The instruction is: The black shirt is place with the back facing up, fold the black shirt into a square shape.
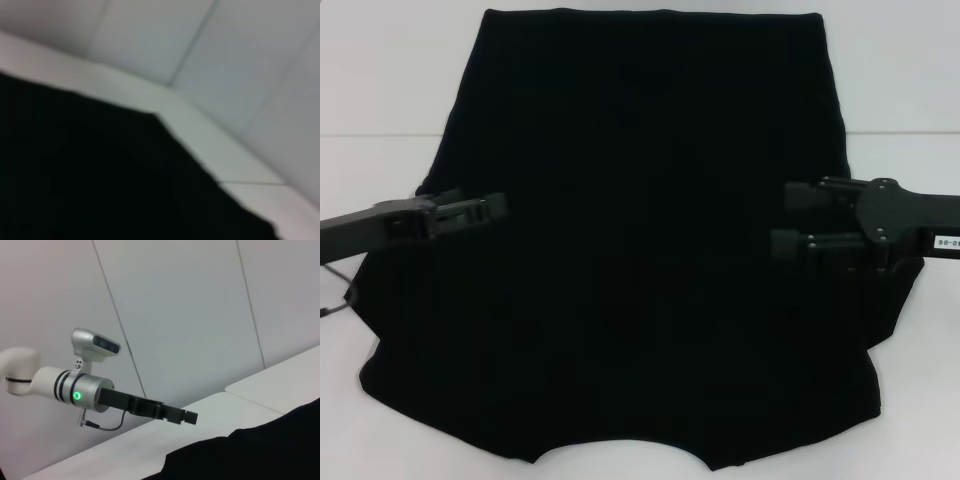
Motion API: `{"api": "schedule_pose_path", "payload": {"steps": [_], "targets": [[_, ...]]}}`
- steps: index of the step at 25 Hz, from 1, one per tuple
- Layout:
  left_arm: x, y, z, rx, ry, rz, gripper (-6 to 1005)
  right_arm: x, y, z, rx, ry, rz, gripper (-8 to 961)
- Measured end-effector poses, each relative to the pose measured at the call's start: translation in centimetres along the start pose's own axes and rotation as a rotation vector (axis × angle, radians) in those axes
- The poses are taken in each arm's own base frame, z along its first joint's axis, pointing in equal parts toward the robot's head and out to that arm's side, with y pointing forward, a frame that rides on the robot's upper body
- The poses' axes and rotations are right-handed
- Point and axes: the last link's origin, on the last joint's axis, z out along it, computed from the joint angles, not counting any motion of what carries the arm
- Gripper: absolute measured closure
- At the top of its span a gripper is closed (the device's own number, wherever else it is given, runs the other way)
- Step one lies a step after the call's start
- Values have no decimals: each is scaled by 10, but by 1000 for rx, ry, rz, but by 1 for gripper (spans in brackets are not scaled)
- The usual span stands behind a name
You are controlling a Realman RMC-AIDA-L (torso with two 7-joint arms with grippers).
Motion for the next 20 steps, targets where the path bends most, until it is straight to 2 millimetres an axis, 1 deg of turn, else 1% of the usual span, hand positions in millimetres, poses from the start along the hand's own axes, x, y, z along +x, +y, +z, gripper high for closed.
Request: {"api": "schedule_pose_path", "payload": {"steps": [2, 8, 9, 15, 20], "targets": [[3, -10, -5, 82, -40, -30, 61, -1, 0, 3, -3, 0, -2, 40], [13, -27, -22, 233, -107, -90, 62, -5, 0, 11, -12, -6, -8, 40], [15, -32, -27, 290, -147, -99, 62, -5, 1, 12, -15, -6, -9, 40], [15, -40, -34, 368, -215, -116, 64, -7, 6, 25, -65, 25, -24, 39], [16, -51, -37, 479, -277, -154, 65, -7, 10, 36, -109, 81, -23, 39]]}}
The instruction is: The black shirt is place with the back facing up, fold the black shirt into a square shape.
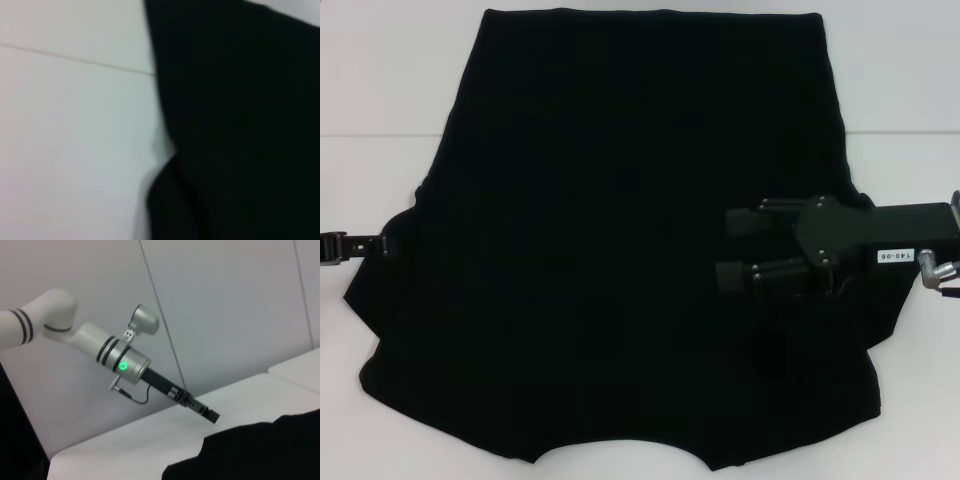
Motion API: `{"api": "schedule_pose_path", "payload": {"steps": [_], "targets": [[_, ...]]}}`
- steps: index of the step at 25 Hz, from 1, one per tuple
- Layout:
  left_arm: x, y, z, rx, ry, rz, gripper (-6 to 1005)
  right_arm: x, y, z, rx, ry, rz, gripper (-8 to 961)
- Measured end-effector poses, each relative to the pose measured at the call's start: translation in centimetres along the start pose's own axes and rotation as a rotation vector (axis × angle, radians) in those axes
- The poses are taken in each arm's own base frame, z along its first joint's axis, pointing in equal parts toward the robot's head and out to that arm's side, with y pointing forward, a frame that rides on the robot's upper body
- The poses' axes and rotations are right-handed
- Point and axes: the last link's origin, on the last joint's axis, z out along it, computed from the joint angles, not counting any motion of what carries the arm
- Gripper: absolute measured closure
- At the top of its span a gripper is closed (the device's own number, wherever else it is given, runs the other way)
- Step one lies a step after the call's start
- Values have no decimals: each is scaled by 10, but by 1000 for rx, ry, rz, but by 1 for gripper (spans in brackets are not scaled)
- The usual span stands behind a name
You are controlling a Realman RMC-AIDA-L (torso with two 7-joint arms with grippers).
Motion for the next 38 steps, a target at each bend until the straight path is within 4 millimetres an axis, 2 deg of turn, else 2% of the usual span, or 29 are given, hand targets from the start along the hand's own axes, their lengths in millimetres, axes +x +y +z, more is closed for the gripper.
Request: {"api": "schedule_pose_path", "payload": {"steps": [9, 21, 32, 38], "targets": [[-3, -3, 8, 90, -73, -11, 67, -1, -1, 1, 2, 0, 3, 41], [-12, -1, 24, 110, -112, -29, 70, -2, -2, -1, 16, -14, 1, 42], [-16, -1, 26, 111, -118, -33, 73, -2, -3, -4, 26, -21, 2, 41], [-17, -1, 27, 115, -123, -15, 268, -3, -4, -5, 33, -26, 2, 41]]}}
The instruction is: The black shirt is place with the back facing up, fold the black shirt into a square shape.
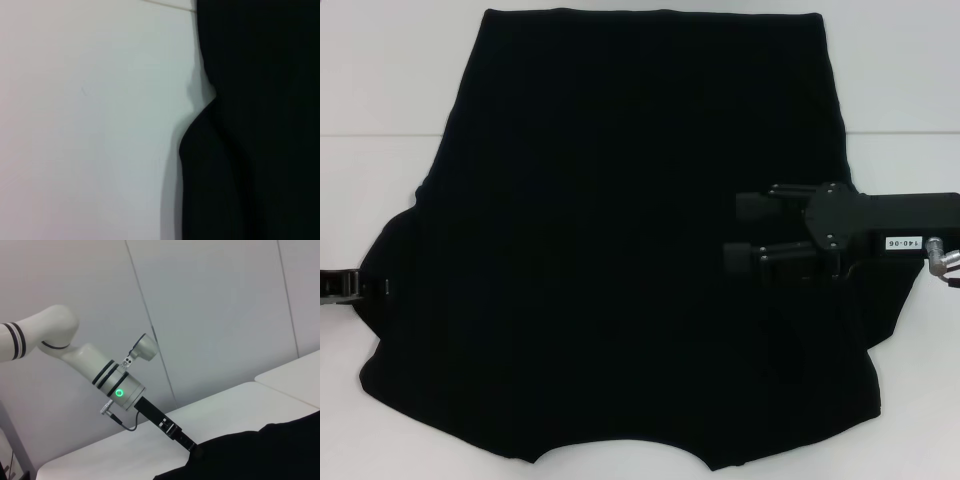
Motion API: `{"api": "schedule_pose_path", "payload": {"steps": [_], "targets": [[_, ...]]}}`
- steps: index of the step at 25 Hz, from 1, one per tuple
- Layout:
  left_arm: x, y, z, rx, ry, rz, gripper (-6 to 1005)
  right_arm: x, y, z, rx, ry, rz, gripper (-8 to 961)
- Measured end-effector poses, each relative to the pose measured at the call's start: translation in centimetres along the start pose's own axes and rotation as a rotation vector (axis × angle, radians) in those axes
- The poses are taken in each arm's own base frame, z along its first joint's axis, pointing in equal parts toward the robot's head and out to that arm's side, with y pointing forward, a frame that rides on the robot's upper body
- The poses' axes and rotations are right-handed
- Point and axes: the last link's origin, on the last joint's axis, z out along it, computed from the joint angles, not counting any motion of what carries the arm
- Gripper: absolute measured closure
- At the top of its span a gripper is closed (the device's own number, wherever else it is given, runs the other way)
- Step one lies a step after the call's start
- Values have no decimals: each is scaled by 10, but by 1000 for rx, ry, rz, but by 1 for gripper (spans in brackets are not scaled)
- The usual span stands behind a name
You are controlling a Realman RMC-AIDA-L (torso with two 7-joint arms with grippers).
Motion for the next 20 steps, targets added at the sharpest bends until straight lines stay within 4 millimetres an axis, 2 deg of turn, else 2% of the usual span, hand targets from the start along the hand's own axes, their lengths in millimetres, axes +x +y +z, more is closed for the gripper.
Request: {"api": "schedule_pose_path", "payload": {"steps": [5, 16, 18, 20], "targets": [[0, -2, 0, 9, -2, 3, 470, -1, 0, 0, 1, -4, -3, 41], [2, -3, 0, 23, 8, 8, 711, -2, -1, -1, 3, -7, -9, 42], [2, -3, 0, 23, 9, 10, 935, -2, -1, 0, 2, -7, -9, 42], [2, -3, 0, 24, 10, 11, 956, -2, -1, 0, 2, -7, -9, 42]]}}
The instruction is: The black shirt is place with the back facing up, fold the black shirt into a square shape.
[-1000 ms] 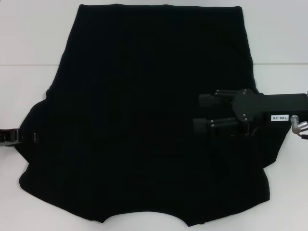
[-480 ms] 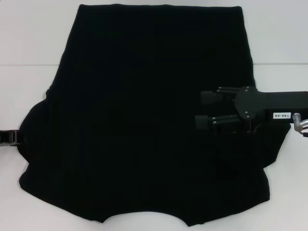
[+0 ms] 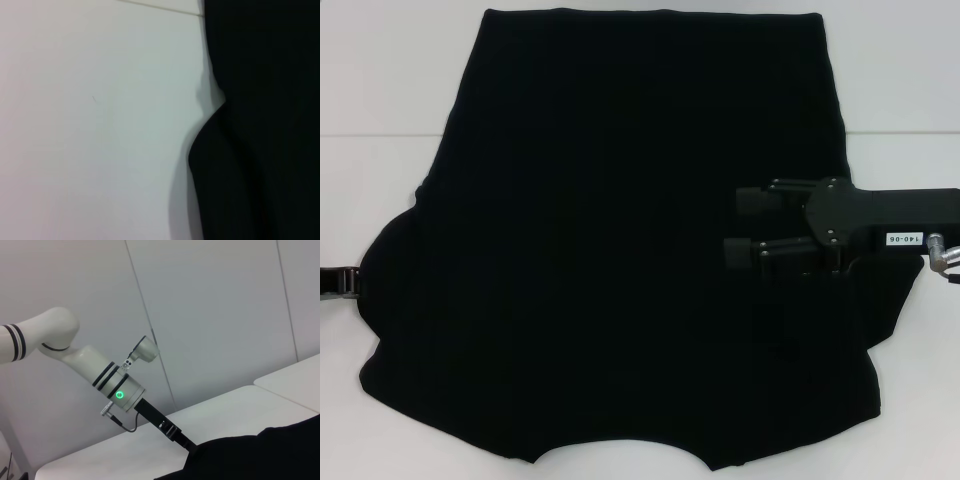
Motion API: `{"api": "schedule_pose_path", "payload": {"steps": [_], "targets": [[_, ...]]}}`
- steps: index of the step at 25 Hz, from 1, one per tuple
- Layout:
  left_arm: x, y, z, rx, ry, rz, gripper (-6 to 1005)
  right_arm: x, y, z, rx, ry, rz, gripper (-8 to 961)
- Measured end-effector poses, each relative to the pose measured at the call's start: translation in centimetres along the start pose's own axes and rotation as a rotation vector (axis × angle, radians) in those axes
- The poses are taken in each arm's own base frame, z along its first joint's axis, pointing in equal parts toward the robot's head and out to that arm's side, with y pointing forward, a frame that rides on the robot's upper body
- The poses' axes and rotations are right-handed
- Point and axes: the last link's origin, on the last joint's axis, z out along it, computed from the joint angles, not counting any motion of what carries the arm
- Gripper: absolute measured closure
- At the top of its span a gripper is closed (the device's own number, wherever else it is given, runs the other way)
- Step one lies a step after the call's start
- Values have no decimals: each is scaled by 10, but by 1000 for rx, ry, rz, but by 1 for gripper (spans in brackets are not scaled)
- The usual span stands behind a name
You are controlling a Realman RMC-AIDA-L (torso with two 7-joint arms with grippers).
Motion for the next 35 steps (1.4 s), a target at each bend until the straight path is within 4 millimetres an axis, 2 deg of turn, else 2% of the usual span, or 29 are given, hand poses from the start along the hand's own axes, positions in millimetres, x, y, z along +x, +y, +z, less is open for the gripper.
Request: {"api": "schedule_pose_path", "payload": {"steps": [4, 25, 35], "targets": [[0, -1, -1, 3, 4, -3, 998, 0, 0, 0, -1, 0, -1, 41], [-14, -35, -24, 57, 71, -120, 999, 0, 0, 0, 6, -14, -1, 42], [-21, -44, -29, 70, 84, -158, 998, -2, -1, 0, 7, -18, -3, 42]]}}
